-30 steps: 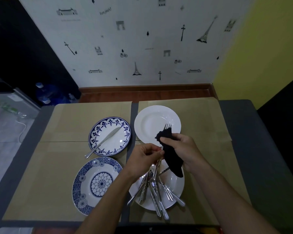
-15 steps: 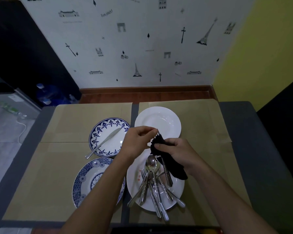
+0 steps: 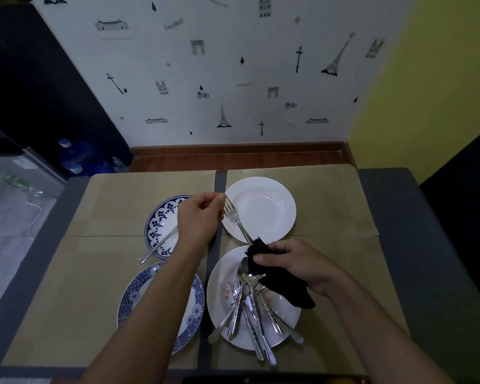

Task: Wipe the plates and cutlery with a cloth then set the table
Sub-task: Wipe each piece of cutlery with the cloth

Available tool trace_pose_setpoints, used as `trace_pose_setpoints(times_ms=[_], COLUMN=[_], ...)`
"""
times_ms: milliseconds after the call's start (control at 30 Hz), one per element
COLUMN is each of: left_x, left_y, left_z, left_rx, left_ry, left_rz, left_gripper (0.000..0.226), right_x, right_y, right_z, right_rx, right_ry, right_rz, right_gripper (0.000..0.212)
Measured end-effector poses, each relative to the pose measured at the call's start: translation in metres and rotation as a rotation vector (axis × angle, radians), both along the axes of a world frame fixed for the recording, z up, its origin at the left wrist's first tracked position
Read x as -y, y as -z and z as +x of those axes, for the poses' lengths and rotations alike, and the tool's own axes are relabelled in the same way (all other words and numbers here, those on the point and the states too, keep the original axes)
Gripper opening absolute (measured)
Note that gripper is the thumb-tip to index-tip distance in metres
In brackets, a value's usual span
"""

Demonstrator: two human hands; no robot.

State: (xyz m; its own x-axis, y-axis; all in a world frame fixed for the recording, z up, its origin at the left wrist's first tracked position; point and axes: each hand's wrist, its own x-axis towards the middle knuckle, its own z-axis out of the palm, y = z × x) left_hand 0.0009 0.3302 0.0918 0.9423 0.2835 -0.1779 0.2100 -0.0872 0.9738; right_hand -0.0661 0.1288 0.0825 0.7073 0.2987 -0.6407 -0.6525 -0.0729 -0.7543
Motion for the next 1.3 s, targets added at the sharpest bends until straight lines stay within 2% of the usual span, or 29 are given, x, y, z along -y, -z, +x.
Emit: trace_pose_setpoints(times_ms=[133, 267, 367, 500, 633, 900, 967, 1100, 1167, 1233, 1300], left_x=[-0.008, -0.009, -0.005, 0.005, 0.013, 0.028, 0.027, 0.028, 0.028, 0.027, 0.026], left_y=[0.009, 0.013, 0.018, 0.019, 0.023, 0.017, 0.016, 0.016, 0.017, 0.018, 0.020], left_z=[0.001, -0.003, -0.009, -0.024, -0.033, -0.038, -0.038, -0.037, -0.037, -0.038, -0.038], left_rx=[-0.005, -0.038, -0.104, -0.150, -0.167, -0.142, -0.144, -0.152, -0.150, -0.153, -0.163], left_ry=[-0.114, -0.104, 0.004, 0.216, 0.359, 0.393, 0.402, 0.403, 0.405, 0.406, 0.412], left_rz=[-0.051, -0.132, -0.151, -0.149, -0.155, -0.215, -0.207, -0.189, -0.175, -0.165, -0.166], left_gripper=[0.014, 0.009, 0.013, 0.009, 0.011, 0.009, 0.009, 0.011, 0.011, 0.011, 0.012], right_x=[0.010, 0.012, 0.012, 0.010, 0.006, -0.013, -0.013, -0.014, -0.013, -0.013, -0.011], right_y=[0.001, 0.004, 0.001, -0.004, -0.005, -0.004, -0.004, -0.006, -0.006, -0.005, -0.004], right_z=[0.003, 0.010, 0.019, 0.030, 0.035, 0.026, 0.025, 0.028, 0.029, 0.029, 0.029], right_rx=[-0.019, 0.060, 0.079, 0.125, 0.168, 0.240, 0.269, 0.288, 0.283, 0.274, 0.276], right_ry=[0.163, 0.500, 0.738, 0.894, 0.870, 0.491, 0.492, 0.528, 0.524, 0.514, 0.530], right_rz=[0.037, 0.048, 0.119, 0.142, 0.124, -0.057, -0.098, -0.146, -0.117, -0.080, -0.092], right_gripper=[0.027, 0.021, 0.017, 0.009, 0.010, 0.013, 0.015, 0.032, 0.025, 0.010, 0.010])
